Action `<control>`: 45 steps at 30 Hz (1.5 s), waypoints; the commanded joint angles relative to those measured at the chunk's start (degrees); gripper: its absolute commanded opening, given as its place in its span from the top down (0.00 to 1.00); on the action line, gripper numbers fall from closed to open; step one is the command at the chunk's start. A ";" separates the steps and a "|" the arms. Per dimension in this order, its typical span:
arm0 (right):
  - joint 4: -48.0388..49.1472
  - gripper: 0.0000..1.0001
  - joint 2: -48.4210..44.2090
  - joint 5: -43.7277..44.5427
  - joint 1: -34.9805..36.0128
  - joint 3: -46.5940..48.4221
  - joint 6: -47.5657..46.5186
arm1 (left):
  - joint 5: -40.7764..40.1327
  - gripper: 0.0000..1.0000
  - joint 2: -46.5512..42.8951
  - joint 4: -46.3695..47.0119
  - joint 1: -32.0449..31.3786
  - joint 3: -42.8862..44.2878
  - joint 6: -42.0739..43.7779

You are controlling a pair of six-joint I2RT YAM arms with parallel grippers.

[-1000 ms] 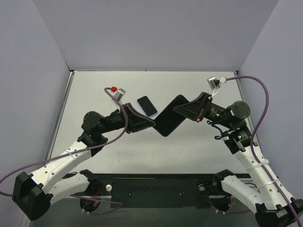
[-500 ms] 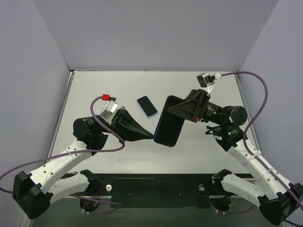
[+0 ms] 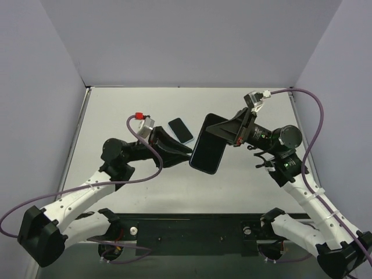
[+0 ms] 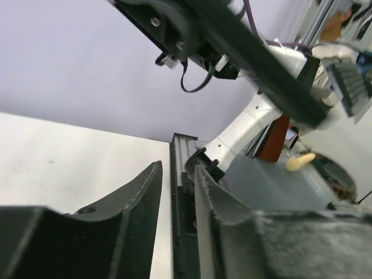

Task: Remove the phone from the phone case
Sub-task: Remove the phone case from the phone.

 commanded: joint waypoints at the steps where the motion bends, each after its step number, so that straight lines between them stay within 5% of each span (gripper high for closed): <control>1: -14.32 1.00 -3.83 8.87 -5.58 5.10 -14.30 | -12.23 0.56 -12.84 -1.45 -0.65 -9.09 -2.82; 4: -17.88 1.00 -2.88 11.88 -5.76 5.03 -18.11 | -20.24 0.28 -18.14 -7.65 -1.35 -11.32 -7.39; 7: -14.54 1.00 -1.64 16.35 -5.58 4.24 -17.67 | -27.87 0.21 -19.21 -5.32 -2.23 -12.37 -15.27; 20: -8.82 1.00 2.49 21.20 -5.23 3.09 -14.42 | -28.62 0.27 -3.66 18.39 -3.37 -10.97 -29.19; 29: -8.56 1.00 2.05 21.29 -4.79 2.21 -14.42 | -28.79 0.26 -0.23 19.74 -4.87 -8.33 -29.37; 35: -7.85 1.00 1.44 21.12 -4.44 2.48 -13.54 | -28.17 0.37 2.50 21.04 -5.22 -6.48 -29.64; 42: -1.12 1.00 1.52 19.98 -4.17 0.90 -2.86 | -25.54 0.81 3.29 22.89 -5.48 -5.08 -25.17; 45: 4.61 1.00 3.10 18.66 -4.26 -0.07 5.77 | -22.56 0.90 3.81 27.71 -5.57 -5.43 -22.17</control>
